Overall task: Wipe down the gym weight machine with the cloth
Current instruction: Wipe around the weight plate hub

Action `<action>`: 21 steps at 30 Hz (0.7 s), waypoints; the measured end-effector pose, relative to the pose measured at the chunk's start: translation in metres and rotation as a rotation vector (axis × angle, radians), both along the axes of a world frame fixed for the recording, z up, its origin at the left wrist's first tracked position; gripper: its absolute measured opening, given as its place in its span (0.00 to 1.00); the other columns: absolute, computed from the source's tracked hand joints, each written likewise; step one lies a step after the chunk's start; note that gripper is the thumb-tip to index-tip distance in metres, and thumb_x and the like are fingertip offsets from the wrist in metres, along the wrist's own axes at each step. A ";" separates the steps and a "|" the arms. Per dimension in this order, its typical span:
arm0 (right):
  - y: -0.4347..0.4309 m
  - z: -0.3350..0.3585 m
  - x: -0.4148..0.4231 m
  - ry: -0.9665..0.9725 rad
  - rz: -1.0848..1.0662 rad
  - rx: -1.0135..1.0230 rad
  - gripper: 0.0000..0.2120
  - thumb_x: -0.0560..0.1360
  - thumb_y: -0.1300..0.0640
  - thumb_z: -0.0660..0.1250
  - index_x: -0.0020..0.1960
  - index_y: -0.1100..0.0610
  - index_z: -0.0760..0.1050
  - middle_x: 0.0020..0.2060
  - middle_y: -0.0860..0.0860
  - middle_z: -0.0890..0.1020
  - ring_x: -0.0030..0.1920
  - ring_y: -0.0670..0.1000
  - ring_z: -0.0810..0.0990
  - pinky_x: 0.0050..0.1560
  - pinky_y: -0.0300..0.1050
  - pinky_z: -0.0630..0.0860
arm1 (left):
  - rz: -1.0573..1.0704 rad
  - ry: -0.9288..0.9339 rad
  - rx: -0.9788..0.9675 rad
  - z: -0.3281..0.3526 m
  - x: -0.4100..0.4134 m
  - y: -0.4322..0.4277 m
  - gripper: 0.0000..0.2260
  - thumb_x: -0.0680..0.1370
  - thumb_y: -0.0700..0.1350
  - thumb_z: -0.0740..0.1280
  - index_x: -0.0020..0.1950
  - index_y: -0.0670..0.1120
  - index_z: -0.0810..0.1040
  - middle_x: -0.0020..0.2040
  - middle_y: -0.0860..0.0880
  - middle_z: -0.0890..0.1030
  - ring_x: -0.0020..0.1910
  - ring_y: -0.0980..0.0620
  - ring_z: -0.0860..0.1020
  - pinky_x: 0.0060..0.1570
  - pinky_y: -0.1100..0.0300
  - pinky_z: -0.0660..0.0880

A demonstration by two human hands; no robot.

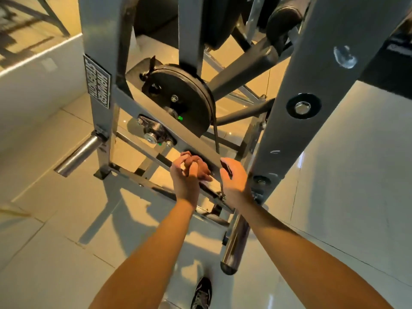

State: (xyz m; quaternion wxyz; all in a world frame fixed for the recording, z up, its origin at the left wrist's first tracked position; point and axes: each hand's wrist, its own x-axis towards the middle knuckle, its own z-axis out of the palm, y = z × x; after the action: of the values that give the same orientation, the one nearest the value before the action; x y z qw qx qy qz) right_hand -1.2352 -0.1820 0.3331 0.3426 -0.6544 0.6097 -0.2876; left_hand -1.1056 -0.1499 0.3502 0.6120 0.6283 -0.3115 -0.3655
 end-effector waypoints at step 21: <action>0.010 -0.009 -0.020 0.018 0.094 0.004 0.20 0.85 0.59 0.59 0.77 0.55 0.68 0.76 0.52 0.69 0.77 0.54 0.66 0.72 0.46 0.63 | 0.092 -0.106 0.007 -0.025 -0.038 -0.004 0.05 0.83 0.39 0.63 0.52 0.48 0.78 0.48 0.44 0.78 0.49 0.55 0.81 0.48 0.57 0.83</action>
State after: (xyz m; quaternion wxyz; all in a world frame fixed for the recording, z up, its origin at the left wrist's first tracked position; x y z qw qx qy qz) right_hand -1.2555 -0.1722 0.3240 0.3516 -0.6841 0.5819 -0.2643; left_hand -1.1437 -0.1535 0.3250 0.6089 0.6625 -0.3129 -0.3041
